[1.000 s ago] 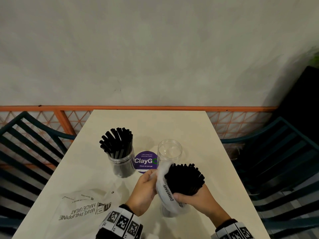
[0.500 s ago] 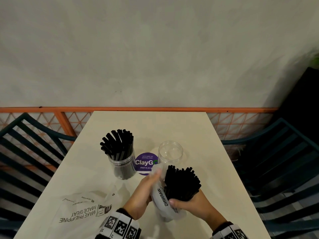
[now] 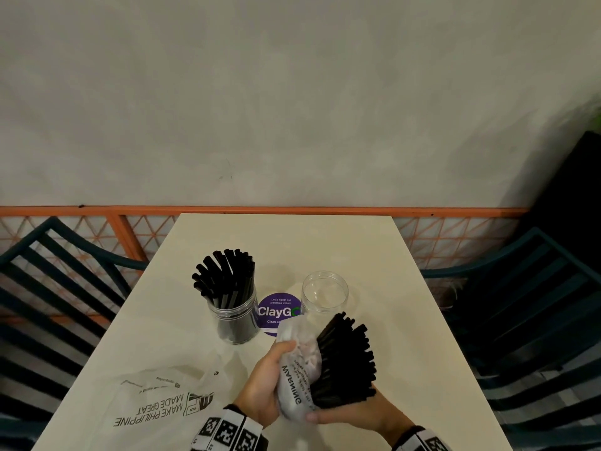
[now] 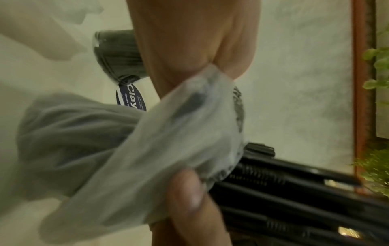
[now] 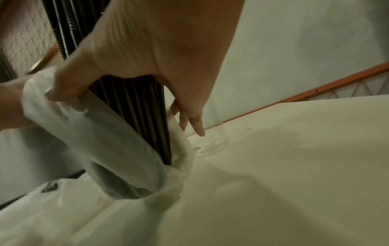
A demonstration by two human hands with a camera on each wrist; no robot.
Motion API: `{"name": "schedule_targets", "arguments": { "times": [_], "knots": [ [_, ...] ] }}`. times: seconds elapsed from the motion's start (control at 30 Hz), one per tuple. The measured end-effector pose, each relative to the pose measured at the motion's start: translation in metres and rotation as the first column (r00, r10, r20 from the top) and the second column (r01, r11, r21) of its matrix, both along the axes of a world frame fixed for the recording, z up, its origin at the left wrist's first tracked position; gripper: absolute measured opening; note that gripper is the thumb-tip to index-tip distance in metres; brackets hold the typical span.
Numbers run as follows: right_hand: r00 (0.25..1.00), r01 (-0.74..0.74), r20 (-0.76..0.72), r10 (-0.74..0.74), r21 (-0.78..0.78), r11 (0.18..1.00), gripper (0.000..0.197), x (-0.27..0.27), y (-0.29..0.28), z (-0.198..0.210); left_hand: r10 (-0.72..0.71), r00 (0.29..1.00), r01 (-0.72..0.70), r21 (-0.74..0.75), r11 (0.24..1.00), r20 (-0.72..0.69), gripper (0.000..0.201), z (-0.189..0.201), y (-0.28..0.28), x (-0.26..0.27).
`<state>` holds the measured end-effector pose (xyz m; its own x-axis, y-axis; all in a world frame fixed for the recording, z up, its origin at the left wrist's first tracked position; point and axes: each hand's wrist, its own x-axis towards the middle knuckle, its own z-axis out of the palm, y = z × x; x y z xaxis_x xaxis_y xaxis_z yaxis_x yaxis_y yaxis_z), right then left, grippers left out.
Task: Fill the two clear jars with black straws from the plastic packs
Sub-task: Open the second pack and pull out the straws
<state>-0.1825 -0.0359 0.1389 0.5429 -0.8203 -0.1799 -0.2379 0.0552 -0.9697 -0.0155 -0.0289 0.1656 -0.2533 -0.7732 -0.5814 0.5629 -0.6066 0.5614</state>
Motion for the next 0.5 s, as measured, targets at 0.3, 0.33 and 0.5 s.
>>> {"name": "schedule_targets", "arguments": {
  "times": [0.3, 0.33, 0.5],
  "knots": [
    [0.978, 0.12, -0.146, -0.148, -0.183, 0.976, 0.094, -0.025, -0.013, -0.007, 0.014, 0.935, 0.1, -0.302, 0.948, 0.355, 0.034, 0.002, -0.011, 0.01],
    [0.976, 0.104, -0.171, -0.134, -0.174, 0.979, 0.094, -0.028, -0.013, -0.007, 0.039, 0.892, 0.13, -0.339, 0.932, 0.449, 0.034, 0.003, -0.01, 0.014],
    [0.979, 0.011, -0.198, -0.043, -0.158, 0.987, 0.043, -0.024, -0.014, 0.008, -0.166, 0.627, 0.636, -0.377, 0.673, 0.761, 0.104, 0.001, -0.005, 0.028]
  ]
}}
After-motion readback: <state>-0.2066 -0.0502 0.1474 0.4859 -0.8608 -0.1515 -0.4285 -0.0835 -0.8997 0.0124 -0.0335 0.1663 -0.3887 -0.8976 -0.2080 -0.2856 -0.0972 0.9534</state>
